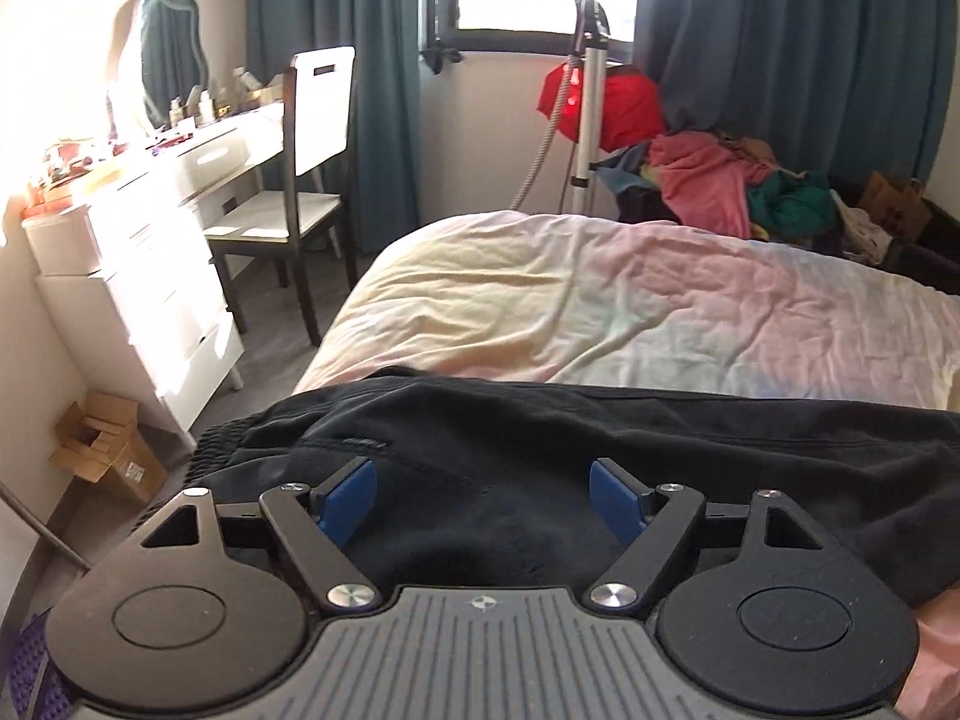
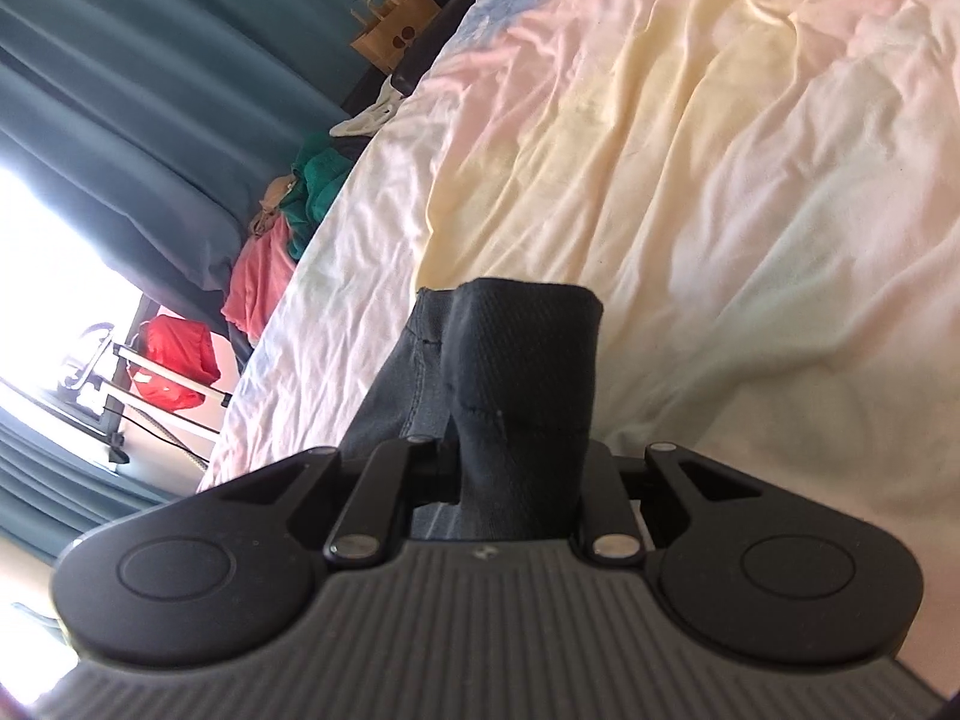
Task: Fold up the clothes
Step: 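Open the left gripper and release the trousers while the right gripper holds the leg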
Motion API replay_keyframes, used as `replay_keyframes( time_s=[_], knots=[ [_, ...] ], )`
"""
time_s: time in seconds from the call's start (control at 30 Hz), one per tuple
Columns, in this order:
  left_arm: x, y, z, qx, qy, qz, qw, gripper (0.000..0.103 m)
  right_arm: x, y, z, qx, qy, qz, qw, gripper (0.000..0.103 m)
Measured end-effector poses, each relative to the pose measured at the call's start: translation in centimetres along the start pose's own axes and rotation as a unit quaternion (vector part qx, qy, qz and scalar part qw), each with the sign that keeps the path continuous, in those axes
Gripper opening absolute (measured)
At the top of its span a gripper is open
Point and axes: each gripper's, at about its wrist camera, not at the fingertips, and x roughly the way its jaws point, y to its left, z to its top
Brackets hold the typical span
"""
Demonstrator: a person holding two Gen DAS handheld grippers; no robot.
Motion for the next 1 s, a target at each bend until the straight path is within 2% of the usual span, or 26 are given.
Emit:
replay_keyframes(
  time_s=[0.1,0.2,0.3,0.4,0.47,0.63,0.7,0.9,1.0],
  knots=[
    [2.6,-4.1,0.1,0.006,0.002,-0.019,0.9998,0.082,-0.1,0.0,-0.1,-0.004,-0.001,-0.002,1.0,0.019],
    [6.6,-6.8,-0.7,0.0,0.02,-0.026,0.9995,0.082,-0.4,0.8,-0.2,-0.03,-0.012,-0.001,0.999,0.019],
    [9.4,-9.2,-1.8,0.018,0.008,-0.02,0.9996,0.082,-0.8,1.7,-0.4,-0.06,-0.023,-0.003,0.998,0.019],
    [11.3,-11.4,-3.2,0.043,-0.011,-0.007,0.999,0.082,-0.8,1.9,-0.4,-0.072,-0.026,-0.005,0.997,0.019],
    [12.4,-12.2,-4.4,0.06,-0.01,0.004,0.9981,0.083,-0.7,1.8,-0.3,-0.071,-0.025,-0.007,0.997,0.019],
    [14.7,-12.9,-5.8,0.107,-0.008,0.024,0.9939,0.083,-0.6,1.6,-0.4,-0.068,-0.025,-0.006,0.997,0.019],
    [14.8,-12.9,-5.8,0.133,-0.021,0.027,0.9905,0.087,-0.7,1.7,-0.4,-0.068,-0.027,-0.003,0.997,0.019],
    [16.1,-12.6,-6.6,0.117,0.02,0.014,0.9929,0.089,-0.5,1.5,-0.6,-0.069,-0.026,-0.01,0.997,0.019],
    [16.8,-12.6,-7.2,0.108,0.042,0.008,0.9933,0.093,-0.5,1.6,-0.7,-0.073,-0.029,-0.01,0.997,0.019]
  ],
)
